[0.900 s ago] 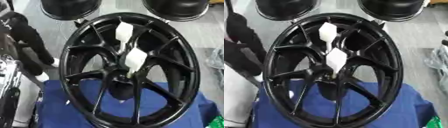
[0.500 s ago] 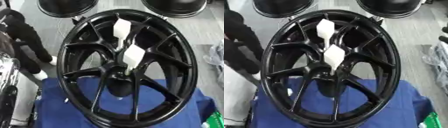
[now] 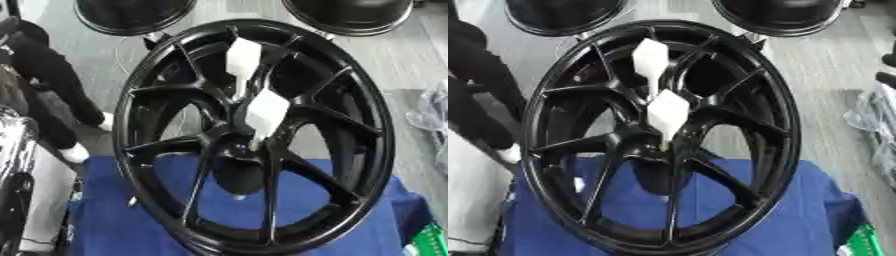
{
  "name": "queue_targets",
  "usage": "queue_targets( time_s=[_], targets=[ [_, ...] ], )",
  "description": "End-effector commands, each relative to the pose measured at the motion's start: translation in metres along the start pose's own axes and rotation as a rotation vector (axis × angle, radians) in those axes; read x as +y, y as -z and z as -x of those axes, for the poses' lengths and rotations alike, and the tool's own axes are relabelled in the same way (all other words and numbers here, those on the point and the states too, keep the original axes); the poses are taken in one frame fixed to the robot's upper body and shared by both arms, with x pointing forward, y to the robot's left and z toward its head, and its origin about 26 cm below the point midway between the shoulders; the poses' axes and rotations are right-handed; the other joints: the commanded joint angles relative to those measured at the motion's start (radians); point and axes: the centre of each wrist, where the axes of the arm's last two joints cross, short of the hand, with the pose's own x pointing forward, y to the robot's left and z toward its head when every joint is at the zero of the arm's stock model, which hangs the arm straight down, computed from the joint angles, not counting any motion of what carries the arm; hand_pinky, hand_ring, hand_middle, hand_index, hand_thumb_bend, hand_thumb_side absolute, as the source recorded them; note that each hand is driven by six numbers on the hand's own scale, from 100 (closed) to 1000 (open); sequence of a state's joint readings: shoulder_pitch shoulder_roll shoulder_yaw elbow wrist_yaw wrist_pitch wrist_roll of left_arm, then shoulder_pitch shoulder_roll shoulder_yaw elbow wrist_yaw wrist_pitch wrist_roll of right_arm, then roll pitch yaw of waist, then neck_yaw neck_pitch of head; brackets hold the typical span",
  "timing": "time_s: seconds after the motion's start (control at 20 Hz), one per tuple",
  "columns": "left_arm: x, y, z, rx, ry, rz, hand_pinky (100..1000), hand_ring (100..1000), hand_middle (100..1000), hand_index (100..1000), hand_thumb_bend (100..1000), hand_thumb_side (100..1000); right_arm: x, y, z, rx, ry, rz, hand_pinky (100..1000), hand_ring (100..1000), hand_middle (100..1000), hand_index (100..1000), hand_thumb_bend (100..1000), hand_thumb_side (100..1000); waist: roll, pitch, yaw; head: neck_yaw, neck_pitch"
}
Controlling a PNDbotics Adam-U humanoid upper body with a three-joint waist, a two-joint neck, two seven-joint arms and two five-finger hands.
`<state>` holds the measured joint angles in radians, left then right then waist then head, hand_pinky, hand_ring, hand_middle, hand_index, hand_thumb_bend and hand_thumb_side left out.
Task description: Pull the pin out of the wheel hub.
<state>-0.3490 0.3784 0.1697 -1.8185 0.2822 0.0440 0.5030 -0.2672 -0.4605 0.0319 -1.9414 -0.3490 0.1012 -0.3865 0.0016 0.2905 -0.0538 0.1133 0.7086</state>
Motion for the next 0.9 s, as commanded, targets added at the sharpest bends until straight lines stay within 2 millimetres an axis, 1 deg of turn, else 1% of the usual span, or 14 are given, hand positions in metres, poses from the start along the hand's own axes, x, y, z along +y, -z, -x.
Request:
queue_targets(
  time_s=[0.05, 0.1, 0.2, 0.4, 0.5, 0.6, 0.65, 0.8, 0.9],
  targets=[
    [0.001, 0.005, -0.01, -0.04, 0.004, 0.005, 815, 753, 759, 804, 213, 716, -0.002, 0.007, -0.003, 0.003, -0.007, -0.012, 770, 814, 849, 874, 322, 469, -0.002, -0.02, 0.003, 0.005, -0.013],
    [0.002, 0.005, -0.01, -0.04, 0.007, 0.004, 815, 753, 759, 804, 212, 717, -0.003, 0.009, -0.004, 0.008, -0.007, -0.018, 772, 825, 866, 888, 339, 473, -0.002, -0.02, 0.003, 0.007, -0.01],
    [0.004, 0.005, -0.009, -0.037, 0.016, 0.001, 815, 753, 759, 804, 210, 718, -0.004, 0.016, -0.013, -0.007, -0.022, -0.052, 776, 841, 895, 917, 352, 476, -0.005, -0.021, -0.001, 0.007, -0.006],
    [0.01, 0.004, -0.007, -0.03, 0.045, -0.005, 815, 753, 759, 804, 208, 720, 0.002, 0.03, -0.052, -0.121, -0.075, -0.174, 789, 869, 932, 940, 355, 470, -0.016, -0.028, -0.015, 0.012, 0.001],
    [0.014, 0.003, -0.005, -0.025, 0.063, -0.008, 815, 752, 759, 804, 206, 720, 0.006, 0.037, -0.071, -0.201, -0.122, -0.242, 795, 873, 929, 939, 354, 459, -0.024, -0.033, -0.022, 0.013, 0.007],
    [0.016, 0.003, -0.004, -0.023, 0.072, -0.012, 815, 752, 759, 804, 206, 721, 0.008, 0.045, -0.088, -0.268, -0.162, -0.303, 796, 874, 927, 938, 353, 457, -0.027, -0.035, -0.027, 0.015, 0.009],
    [0.017, 0.002, -0.004, -0.019, 0.081, -0.011, 815, 752, 759, 803, 201, 721, 0.01, 0.048, -0.095, -0.297, -0.184, -0.335, 804, 875, 914, 934, 366, 460, -0.033, -0.038, -0.027, 0.013, 0.014],
    [0.019, 0.002, -0.002, -0.013, 0.108, 0.006, 815, 753, 759, 803, 201, 723, 0.019, 0.054, -0.113, -0.368, -0.282, -0.443, 818, 873, 900, 928, 400, 486, -0.053, -0.044, -0.031, 0.008, 0.021],
    [0.02, 0.002, -0.002, -0.01, 0.117, 0.008, 814, 753, 760, 803, 202, 723, 0.026, 0.056, -0.122, -0.414, -0.357, -0.515, 821, 869, 891, 924, 411, 489, -0.06, -0.046, -0.032, 0.005, 0.019]
  ],
)
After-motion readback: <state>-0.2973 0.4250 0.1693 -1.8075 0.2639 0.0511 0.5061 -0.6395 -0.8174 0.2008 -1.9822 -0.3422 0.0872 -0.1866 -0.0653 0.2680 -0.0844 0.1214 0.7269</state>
